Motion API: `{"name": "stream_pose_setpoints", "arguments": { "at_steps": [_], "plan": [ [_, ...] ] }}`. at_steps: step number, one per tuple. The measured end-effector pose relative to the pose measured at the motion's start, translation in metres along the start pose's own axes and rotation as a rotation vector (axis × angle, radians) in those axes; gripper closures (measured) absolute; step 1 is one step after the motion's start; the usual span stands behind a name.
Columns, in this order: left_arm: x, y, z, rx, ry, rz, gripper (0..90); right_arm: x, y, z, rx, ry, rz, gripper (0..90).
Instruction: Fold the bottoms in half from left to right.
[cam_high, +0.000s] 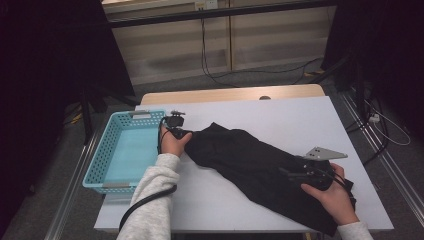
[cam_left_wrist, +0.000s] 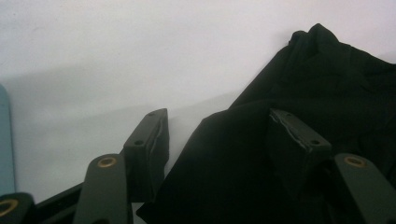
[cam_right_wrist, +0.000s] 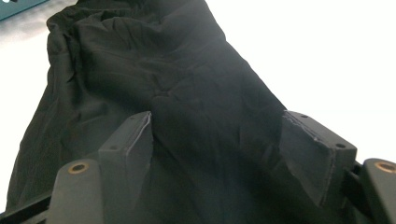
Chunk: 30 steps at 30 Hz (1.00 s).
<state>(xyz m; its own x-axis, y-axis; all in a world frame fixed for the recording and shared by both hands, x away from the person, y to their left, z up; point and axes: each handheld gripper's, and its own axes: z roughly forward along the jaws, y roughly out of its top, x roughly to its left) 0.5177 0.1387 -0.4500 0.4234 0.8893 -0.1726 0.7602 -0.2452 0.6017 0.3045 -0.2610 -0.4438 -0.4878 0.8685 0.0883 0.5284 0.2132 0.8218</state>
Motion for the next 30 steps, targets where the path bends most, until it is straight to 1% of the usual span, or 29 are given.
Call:
{"name": "stream_pose_setpoints", "arguments": {
  "at_steps": [1,2,3,4,5,7,9,11,12,13,14,15,16,17,19,20,21,22,23,25,27,28,29,30],
  "plan": [
    [-0.001,0.000,0.000,0.008,-0.001,0.019,44.9,0.000,0.000,0.000,0.000,-0.001,0.001,26.5],
    [-0.002,0.000,-0.001,0.013,-0.014,0.013,50.3,0.000,0.000,0.000,-0.003,-0.003,-0.001,26.5],
    [-0.003,-0.001,-0.001,0.019,-0.022,0.007,50.7,0.000,0.000,-0.001,-0.003,-0.004,-0.001,26.5],
    [-0.005,-0.001,-0.002,0.028,-0.026,0.015,55.0,0.000,0.000,-0.001,-0.004,-0.004,-0.001,26.5],
    [-0.006,-0.002,-0.002,0.032,-0.029,0.011,58.8,0.000,0.000,-0.001,-0.006,-0.003,0.000,26.5],
    [-0.009,-0.004,-0.002,0.036,-0.027,0.023,63.7,0.000,0.001,-0.001,-0.005,-0.001,0.000,26.5],
    [-0.010,-0.005,-0.003,0.048,-0.040,0.008,73.3,0.000,0.001,-0.001,-0.005,-0.001,0.000,26.5],
    [-0.011,-0.007,-0.005,0.066,-0.068,-0.029,82.3,0.000,0.000,-0.001,-0.004,-0.003,0.001,26.5],
    [-0.011,-0.007,-0.005,0.066,-0.068,-0.029,84.1,0.000,0.000,-0.001,-0.004,-0.003,0.001,26.5],
    [-0.014,-0.007,-0.008,0.106,-0.086,-0.044,85.0,-0.001,0.000,-0.001,-0.004,-0.004,0.001,26.5],
    [-0.015,-0.007,-0.010,0.133,-0.104,-0.047,85.3,-0.001,0.000,-0.001,-0.003,-0.003,0.002,26.4],
    [-0.015,-0.007,-0.010,0.133,-0.104,-0.047,85.4,-0.001,0.000,-0.001,-0.003,-0.003,0.002,26.4],
    [-0.017,-0.008,-0.011,0.151,-0.110,-0.043,85.4,0.000,0.000,-0.001,-0.003,-0.002,0.003,26.4],
    [-0.018,-0.011,-0.014,0.164,-0.123,-0.049,85.4,0.000,0.000,-0.001,0.001,-0.002,0.003,26.4],
    [-0.014,-0.012,-0.016,0.150,-0.122,-0.041,83.9,0.000,0.000,-0.001,0.002,-0.003,-0.002,26.4],
    [-0.013,-0.011,-0.016,0.137,-0.114,-0.042,81.8,0.001,0.000,-0.001,0.000,-0.003,-0.001,26.3],
    [-0.013,-0.011,-0.016,0.137,-0.114,-0.042,77.3,0.001,0.000,-0.002,-0.002,-0.003,-0.001,26.4],
    [-0.010,-0.008,-0.018,0.110,-0.101,-0.035,68.9,0.001,0.001,-0.002,-0.002,-0.004,0.000,26.3],
    [-0.010,-0.006,-0.018,0.094,-0.091,-0.034,62.6,0.001,0.001,-0.002,-0.005,-0.004,-0.001,26.3],
    [-0.009,-0.001,-0.018,0.063,-0.102,-0.036,59.2,0.002,0.002,-0.003,-0.009,-0.002,-0.003,26.3],
    [-0.009,0.004,-0.018,0.016,-0.098,-0.037,51.5,0.002,0.002,-0.003,-0.010,-0.002,-0.005,26.3],
    [-0.009,0.004,-0.018,0.016,-0.098,-0.037,50.0,0.002,0.003,-0.003,-0.011,-0.001,-0.003,26.3],
    [-0.010,0.009,-0.016,-0.005,-0.109,-0.041,48.7,0.002,0.003,-0.004,-0.015,-0.004,-0.004,26.3],
    [-0.010,0.009,-0.016,-0.005,-0.109,-0.041,47.1,0.002,0.003,-0.004,-0.016,-0.004,-0.001,26.3]
  ]
}}
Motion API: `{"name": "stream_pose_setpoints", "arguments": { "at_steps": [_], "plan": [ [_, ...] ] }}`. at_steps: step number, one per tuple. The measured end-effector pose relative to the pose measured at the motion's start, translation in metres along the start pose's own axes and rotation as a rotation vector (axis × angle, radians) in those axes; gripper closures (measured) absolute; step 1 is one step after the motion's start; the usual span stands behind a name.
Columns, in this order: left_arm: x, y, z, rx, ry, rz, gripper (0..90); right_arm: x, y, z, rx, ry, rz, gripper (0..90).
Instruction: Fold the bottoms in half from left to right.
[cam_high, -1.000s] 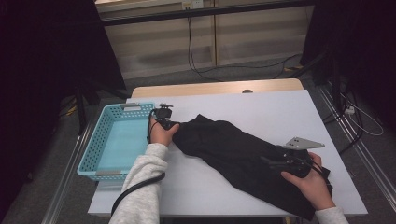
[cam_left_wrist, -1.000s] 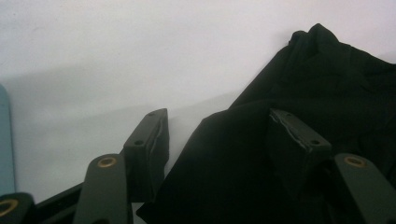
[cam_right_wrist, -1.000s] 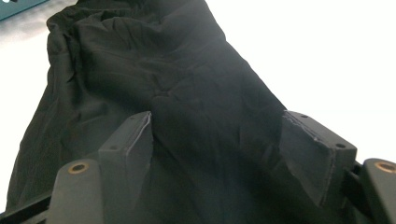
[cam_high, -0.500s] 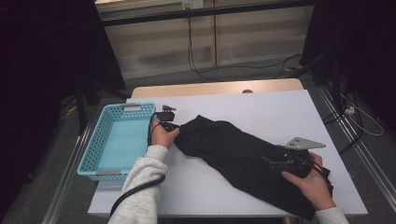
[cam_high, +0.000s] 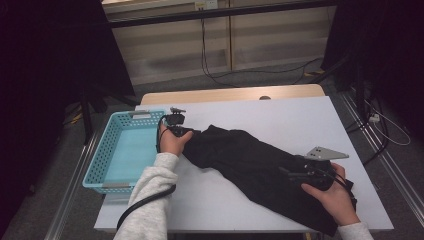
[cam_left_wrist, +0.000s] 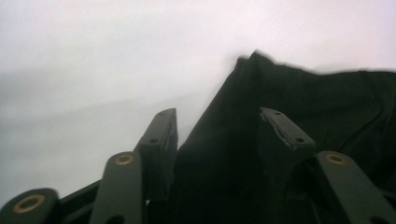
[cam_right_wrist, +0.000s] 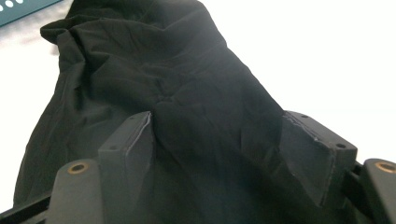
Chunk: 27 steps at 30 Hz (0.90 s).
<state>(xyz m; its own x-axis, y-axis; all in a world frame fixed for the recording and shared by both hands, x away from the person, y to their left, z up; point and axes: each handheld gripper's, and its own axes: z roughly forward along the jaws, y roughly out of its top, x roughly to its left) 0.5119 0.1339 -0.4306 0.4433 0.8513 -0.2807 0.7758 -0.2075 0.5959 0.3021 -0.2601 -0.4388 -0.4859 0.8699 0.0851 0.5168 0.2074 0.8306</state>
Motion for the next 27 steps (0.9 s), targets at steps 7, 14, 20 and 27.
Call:
{"name": "stream_pose_setpoints", "arguments": {
  "at_steps": [7,14,20,27],
  "plan": [
    [0.000,0.002,0.025,0.006,0.031,0.053,46.0,-0.001,-0.001,-0.004,-0.004,-0.010,-0.004,26.3],
    [-0.004,-0.001,0.030,0.009,0.017,0.077,55.8,-0.003,-0.006,-0.010,-0.003,-0.016,0.007,26.4],
    [-0.015,-0.002,0.031,0.039,-0.006,0.093,65.1,-0.006,-0.009,-0.017,-0.004,-0.030,0.018,26.5],
    [-0.023,0.002,0.034,0.081,-0.012,0.086,85.3,-0.009,-0.012,-0.021,-0.006,-0.041,0.027,26.5]
  ]
}}
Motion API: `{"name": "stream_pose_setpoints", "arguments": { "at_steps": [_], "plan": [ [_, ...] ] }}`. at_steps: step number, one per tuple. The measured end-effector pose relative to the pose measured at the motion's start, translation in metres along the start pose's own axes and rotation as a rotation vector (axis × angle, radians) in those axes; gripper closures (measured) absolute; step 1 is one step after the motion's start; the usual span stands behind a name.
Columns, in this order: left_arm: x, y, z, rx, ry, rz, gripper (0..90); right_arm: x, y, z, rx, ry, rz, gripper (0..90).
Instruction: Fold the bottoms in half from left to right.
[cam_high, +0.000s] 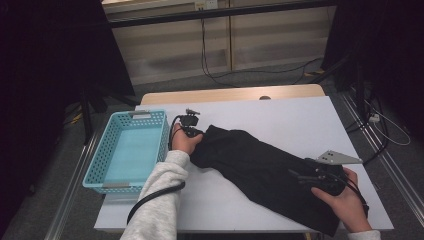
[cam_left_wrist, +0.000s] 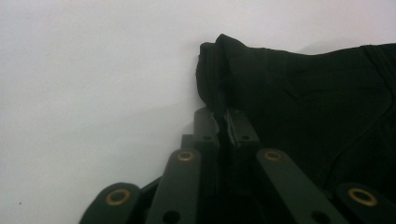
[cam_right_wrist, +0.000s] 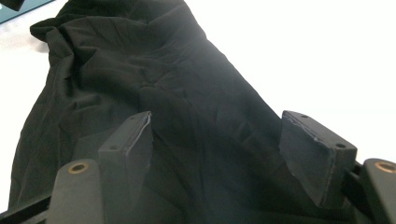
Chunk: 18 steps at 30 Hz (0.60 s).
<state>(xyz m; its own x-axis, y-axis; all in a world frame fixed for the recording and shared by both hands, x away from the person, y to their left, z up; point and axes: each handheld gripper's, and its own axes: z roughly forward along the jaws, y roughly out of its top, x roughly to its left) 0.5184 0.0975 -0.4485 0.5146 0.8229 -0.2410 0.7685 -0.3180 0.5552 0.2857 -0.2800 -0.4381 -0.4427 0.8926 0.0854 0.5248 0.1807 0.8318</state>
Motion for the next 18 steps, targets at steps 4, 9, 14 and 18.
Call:
{"name": "stream_pose_setpoints", "arguments": {
  "at_steps": [4,9,14,18],
  "plan": [
    [0.001,0.004,-0.002,-0.032,0.010,0.004,86.5,-0.001,-0.001,-0.002,0.001,0.000,0.003,26.5],
    [0.007,0.014,-0.009,-0.085,0.037,0.011,86.5,-0.001,-0.002,-0.003,0.000,-0.002,0.007,26.4],
    [0.012,0.017,-0.011,-0.155,0.067,0.050,77.2,-0.001,-0.002,-0.001,0.002,-0.001,0.002,26.5],
    [0.017,0.013,-0.016,-0.124,0.077,0.072,61.3,0.001,-0.002,-0.001,0.001,0.003,0.004,26.4]
  ]
}}
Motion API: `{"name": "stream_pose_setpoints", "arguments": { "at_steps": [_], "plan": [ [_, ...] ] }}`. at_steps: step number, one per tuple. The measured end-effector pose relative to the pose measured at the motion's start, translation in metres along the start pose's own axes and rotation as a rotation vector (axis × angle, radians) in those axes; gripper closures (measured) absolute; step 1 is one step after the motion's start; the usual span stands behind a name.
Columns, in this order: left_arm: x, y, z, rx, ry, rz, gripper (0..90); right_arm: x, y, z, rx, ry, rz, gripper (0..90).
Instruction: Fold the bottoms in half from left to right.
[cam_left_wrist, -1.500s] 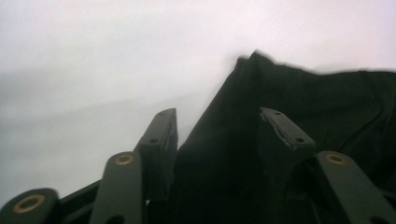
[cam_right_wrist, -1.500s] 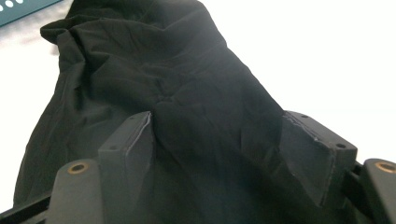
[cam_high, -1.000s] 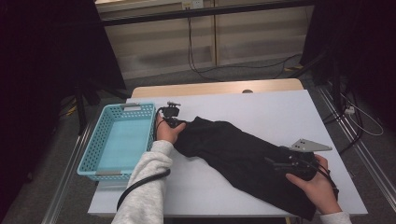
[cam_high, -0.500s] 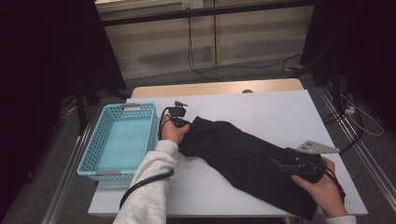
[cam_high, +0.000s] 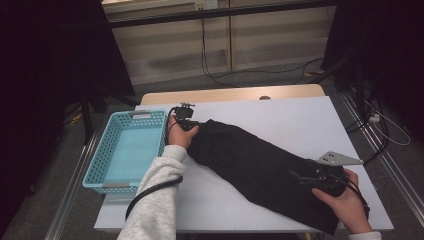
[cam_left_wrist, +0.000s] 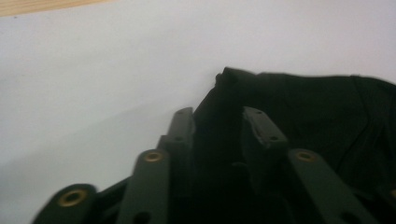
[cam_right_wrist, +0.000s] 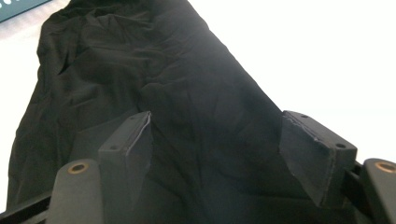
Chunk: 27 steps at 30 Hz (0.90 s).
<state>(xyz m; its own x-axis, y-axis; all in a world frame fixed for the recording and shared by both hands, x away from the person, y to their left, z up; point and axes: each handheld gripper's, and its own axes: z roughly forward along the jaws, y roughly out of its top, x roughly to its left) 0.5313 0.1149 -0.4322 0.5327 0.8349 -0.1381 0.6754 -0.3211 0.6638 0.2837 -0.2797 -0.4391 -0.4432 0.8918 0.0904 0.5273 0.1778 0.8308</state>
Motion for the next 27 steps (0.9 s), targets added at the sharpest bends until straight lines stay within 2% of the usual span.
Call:
{"name": "stream_pose_setpoints", "arguments": {
  "at_steps": [1,2,5,8,12,15,16,18,20,21,27],
  "plan": [
    [0.000,0.000,0.000,0.000,0.000,0.000,55.5,0.000,0.000,0.000,0.000,0.000,0.000,26.4],
    [0.004,-0.005,-0.001,0.021,0.006,-0.016,49.8,0.001,0.001,0.000,0.000,0.002,-0.009,26.4],
    [0.011,-0.013,0.001,0.049,0.019,-0.031,42.0,0.004,0.002,0.001,0.001,0.008,-0.012,26.4],
    [0.014,-0.020,0.005,0.062,0.030,-0.051,39.1,0.004,0.002,0.001,-0.001,0.010,-0.015,26.4],
    [0.011,-0.021,0.005,0.061,0.030,-0.045,33.8,0.003,0.003,0.000,-0.008,0.004,-0.018,26.4],
    [0.008,-0.022,0.006,0.067,0.035,-0.039,34.4,0.003,0.003,0.000,-0.008,0.003,-0.018,26.4],
    [0.005,-0.023,0.005,0.070,0.042,-0.016,37.4,0.004,0.003,-0.001,-0.008,0.003,-0.018,26.4],
    [0.002,-0.025,0.003,0.071,0.023,-0.015,45.9,0.004,0.003,-0.001,-0.010,0.005,-0.017,26.4],
    [-0.001,-0.027,0.003,0.068,0.018,0.001,49.8,0.004,0.004,-0.001,-0.012,0.005,-0.020,26.4],
    [-0.002,-0.027,0.003,0.066,0.013,-0.004,51.6,0.003,0.004,-0.001,-0.012,0.006,-0.019,26.4],
    [-0.005,-0.025,0.003,0.099,-0.050,-0.026,77.1,0.003,0.005,0.002,-0.011,0.007,-0.023,26.4]
  ]
}}
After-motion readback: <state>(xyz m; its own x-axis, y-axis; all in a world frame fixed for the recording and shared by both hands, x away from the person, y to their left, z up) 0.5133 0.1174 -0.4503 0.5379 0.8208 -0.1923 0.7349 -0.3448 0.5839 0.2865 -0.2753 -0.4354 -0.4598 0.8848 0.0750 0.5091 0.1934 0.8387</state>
